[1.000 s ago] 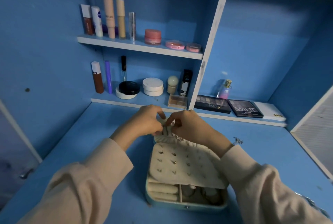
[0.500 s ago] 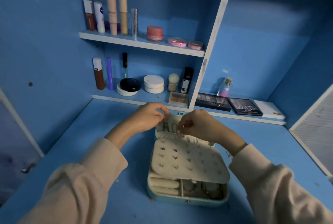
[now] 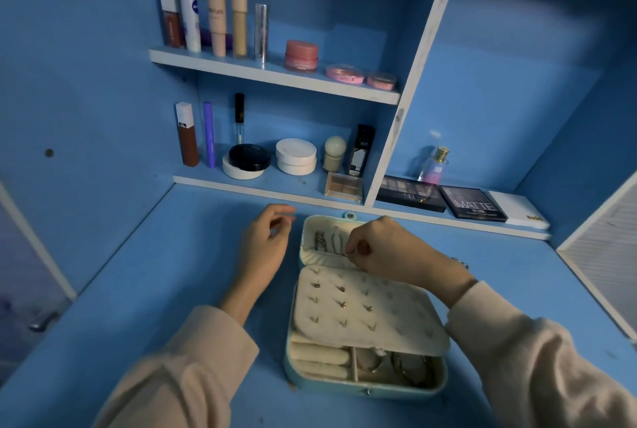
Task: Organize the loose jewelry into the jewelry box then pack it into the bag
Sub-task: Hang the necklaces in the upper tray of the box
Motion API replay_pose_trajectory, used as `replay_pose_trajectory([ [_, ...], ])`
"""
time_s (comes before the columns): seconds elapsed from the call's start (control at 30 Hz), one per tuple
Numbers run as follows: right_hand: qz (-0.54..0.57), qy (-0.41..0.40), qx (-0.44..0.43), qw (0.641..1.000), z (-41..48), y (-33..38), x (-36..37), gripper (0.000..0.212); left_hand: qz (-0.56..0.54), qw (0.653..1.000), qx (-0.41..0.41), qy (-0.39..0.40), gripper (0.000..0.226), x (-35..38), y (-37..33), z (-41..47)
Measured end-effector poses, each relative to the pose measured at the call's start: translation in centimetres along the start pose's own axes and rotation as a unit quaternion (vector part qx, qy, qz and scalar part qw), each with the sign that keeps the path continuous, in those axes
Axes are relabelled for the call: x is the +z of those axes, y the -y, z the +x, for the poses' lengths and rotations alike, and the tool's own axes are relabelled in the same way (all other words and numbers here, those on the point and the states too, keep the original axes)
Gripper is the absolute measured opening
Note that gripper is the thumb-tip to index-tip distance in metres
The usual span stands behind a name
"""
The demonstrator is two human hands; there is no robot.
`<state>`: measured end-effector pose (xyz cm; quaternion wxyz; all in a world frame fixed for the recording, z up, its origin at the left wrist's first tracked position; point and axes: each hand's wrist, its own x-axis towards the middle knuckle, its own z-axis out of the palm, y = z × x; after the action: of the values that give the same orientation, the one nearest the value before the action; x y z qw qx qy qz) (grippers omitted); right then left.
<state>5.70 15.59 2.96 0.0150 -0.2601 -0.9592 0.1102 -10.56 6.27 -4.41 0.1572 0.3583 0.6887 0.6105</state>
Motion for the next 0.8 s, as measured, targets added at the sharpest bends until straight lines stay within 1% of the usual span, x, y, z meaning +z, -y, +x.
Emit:
replay_pose_trajectory([
  [0.13,0.068,-0.073,-0.013,0.995,0.7,0.2,-0.6,0.014,0.008,1.000,0.010,-0.001,0.021,-0.4,0.5,0.1],
  [0.23,0.129,-0.098,-0.002,0.987,1.5,1.0,-0.9,0.010,0.019,1.000,0.012,-0.004,0.019,-0.3,0.4,0.1],
  [0.3,0.142,-0.094,0.000,0.985,2.0,1.7,-0.8,0.010,0.027,1.000,0.012,-0.004,0.019,-0.3,0.2,0.1],
  [0.4,0.132,-0.070,0.013,0.989,2.6,2.3,-0.1,0.013,0.047,0.999,0.019,-0.003,0.023,-0.2,0.1,0.0],
  [0.5,0.119,-0.051,0.039,0.991,3.0,2.3,0.5,0.014,0.106,0.993,0.047,-0.014,0.025,0.0,0.2,0.1],
  [0.6,0.119,-0.019,0.034,0.992,2.9,2.2,0.4,0.017,0.149,0.987,0.050,-0.020,0.022,0.2,0.4,0.3],
  [0.73,0.129,-0.035,0.046,0.990,1.8,1.3,-0.3,0.015,0.218,0.975,0.023,0.024,0.032,0.5,0.4,0.1],
  [0.8,0.106,-0.016,0.049,0.993,1.2,0.8,-0.2,0.013,0.234,0.971,0.024,0.039,0.035,0.5,0.3,0.0],
])
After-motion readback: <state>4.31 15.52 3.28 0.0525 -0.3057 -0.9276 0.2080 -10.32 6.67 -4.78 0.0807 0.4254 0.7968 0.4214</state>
